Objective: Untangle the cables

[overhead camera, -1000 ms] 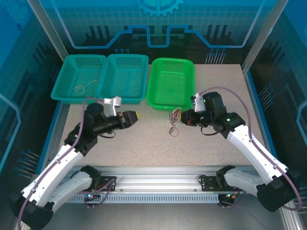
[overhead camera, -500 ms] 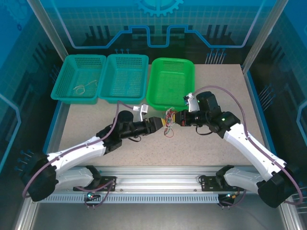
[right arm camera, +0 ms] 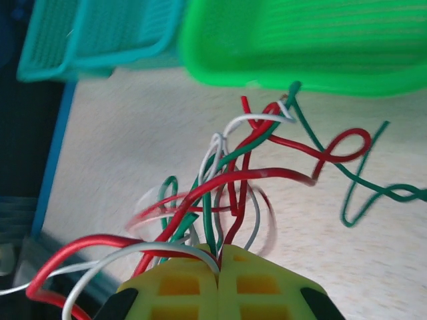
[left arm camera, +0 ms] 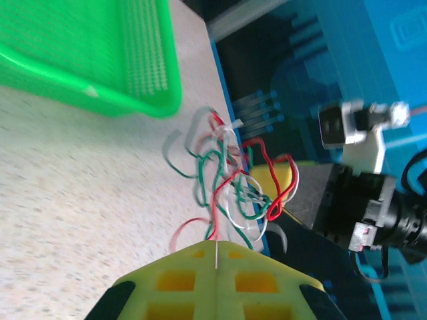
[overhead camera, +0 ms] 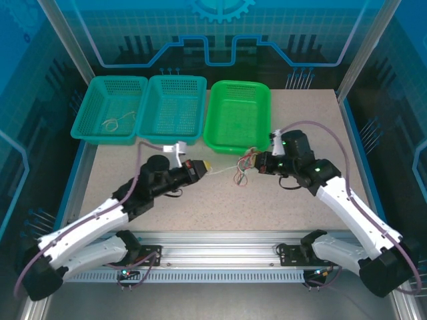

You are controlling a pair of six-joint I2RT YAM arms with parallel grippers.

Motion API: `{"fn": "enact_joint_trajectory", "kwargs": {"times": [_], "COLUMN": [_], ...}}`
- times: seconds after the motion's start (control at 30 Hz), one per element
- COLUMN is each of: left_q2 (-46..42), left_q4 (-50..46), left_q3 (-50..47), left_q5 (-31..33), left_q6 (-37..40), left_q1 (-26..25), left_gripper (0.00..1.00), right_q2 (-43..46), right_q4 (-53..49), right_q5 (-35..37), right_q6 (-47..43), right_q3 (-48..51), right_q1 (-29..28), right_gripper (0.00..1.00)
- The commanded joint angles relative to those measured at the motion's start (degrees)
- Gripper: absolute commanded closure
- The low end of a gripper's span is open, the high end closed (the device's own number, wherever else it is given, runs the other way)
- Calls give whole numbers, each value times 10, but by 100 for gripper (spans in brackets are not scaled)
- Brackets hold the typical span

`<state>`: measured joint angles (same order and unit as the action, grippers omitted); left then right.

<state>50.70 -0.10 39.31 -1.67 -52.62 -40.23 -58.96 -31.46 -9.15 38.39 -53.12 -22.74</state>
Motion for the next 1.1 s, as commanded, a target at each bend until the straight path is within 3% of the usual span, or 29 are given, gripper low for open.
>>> {"fn": "enact_joint_trajectory", "kwargs": {"times": [0.0,0.1,0.13,0.27,0.4,0.53,0.63,0.7,0.9,1.07], "left_q2": [-54,-99,-106,-91,-56,-36,-32,-32,-11,59], "left_q4": [-161,-181,-179,-156,-120,-107,-115,-128,-245,-267], "left_q3": [15,-9,-15,-28,-36,-40,-36,-25,138,280], "left_q5": [70,58,49,9,-23,-27,-19,-14,64,81], "left_q6": [36,22,19,17,15,14,25,40,178,249], "left_q1": [46,91,100,106,105,106,105,105,125,207], "left_gripper": [100,100,100,100,100,100,100,100,100,100], "right_q2": [31,51,54,35,16,43,68,70,56,58], "right_q4": [-60,-81,-77,-47,-37,-54,-64,-66,-58,-48], "right_q5": [54,52,49,24,50,52,44,30,-1,-2], "right_q6": [22,18,12,23,49,38,7,-8,-6,6], "right_q3": [24,55,62,102,143,151,133,121,101,103], "right_q1": [107,202,209,174,111,107,102,91,57,50], "right_gripper": [100,100,100,100,87,69,69,63,55,51]}}
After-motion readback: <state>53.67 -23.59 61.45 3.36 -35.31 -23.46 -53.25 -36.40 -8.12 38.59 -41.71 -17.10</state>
